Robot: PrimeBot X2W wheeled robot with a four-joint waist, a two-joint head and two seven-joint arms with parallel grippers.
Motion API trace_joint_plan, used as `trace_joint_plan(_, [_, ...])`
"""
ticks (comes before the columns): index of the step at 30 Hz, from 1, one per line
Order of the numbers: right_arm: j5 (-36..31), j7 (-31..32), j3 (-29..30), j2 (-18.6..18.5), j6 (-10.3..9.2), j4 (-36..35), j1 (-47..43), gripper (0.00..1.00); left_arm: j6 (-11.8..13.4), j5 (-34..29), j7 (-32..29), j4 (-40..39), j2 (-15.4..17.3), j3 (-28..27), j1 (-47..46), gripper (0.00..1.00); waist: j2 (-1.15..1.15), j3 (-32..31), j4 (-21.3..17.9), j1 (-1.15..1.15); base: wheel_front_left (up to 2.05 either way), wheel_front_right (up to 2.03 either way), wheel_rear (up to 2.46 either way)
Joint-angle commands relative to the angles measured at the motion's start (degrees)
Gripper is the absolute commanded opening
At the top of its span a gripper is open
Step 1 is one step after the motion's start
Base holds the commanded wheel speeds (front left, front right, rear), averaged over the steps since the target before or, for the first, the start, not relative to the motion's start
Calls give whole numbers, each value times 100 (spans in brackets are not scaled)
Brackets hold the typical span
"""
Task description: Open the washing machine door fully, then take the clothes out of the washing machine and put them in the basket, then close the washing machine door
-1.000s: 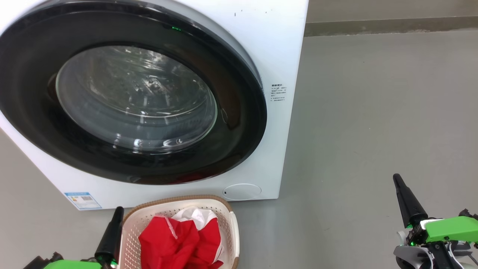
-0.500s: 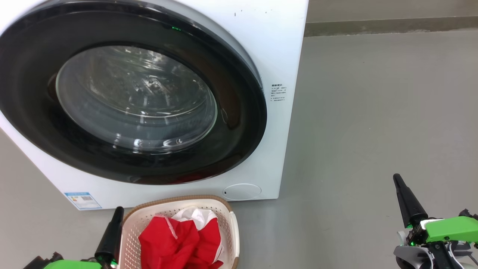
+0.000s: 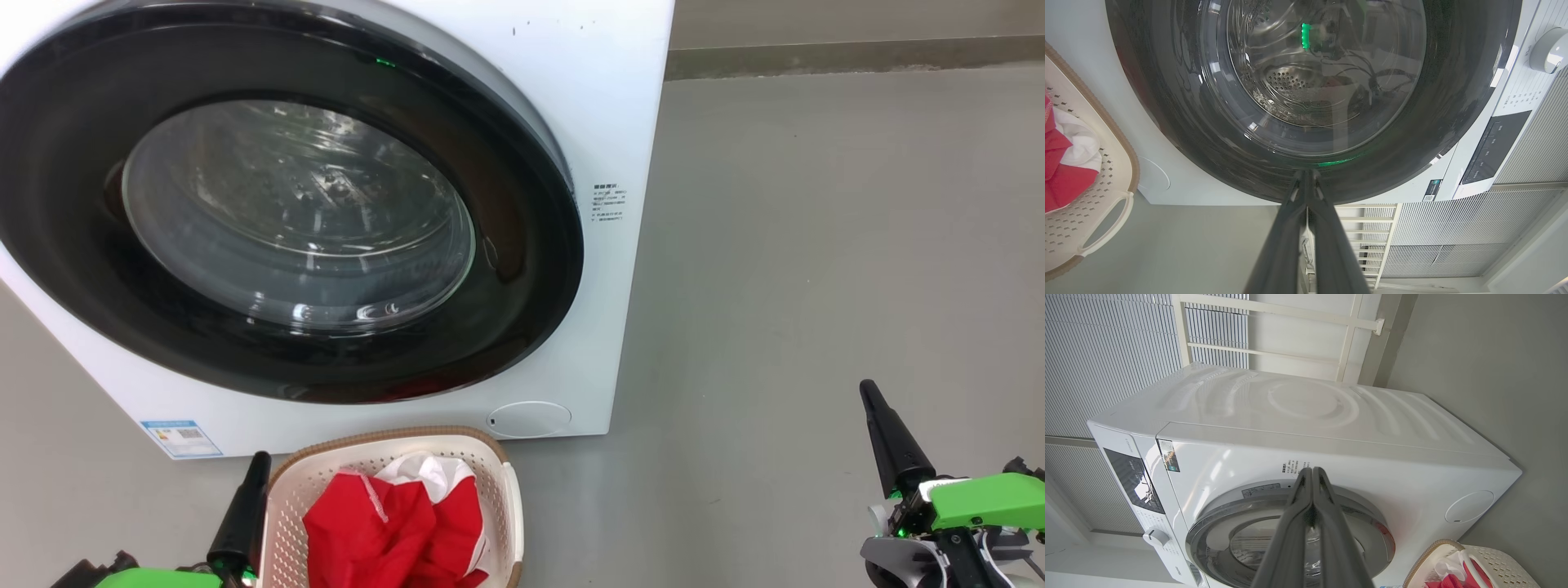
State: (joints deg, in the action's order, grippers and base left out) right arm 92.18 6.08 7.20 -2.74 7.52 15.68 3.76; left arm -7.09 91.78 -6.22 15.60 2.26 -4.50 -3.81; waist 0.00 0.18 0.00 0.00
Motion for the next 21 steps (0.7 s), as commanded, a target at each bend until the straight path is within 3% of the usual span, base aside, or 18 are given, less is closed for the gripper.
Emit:
trace_joint_plan(1, [11, 28, -84, -29, -3, -167, 241, 0, -40, 38, -27, -155, 62, -203, -238, 0, 0, 0, 0, 0, 0, 0, 0])
trace_joint_plan(21, [6, 33, -77, -24, -3, -167, 241, 0, -40, 39, -27, -155, 62, -203, -238, 0, 0, 0, 0, 0, 0, 0, 0])
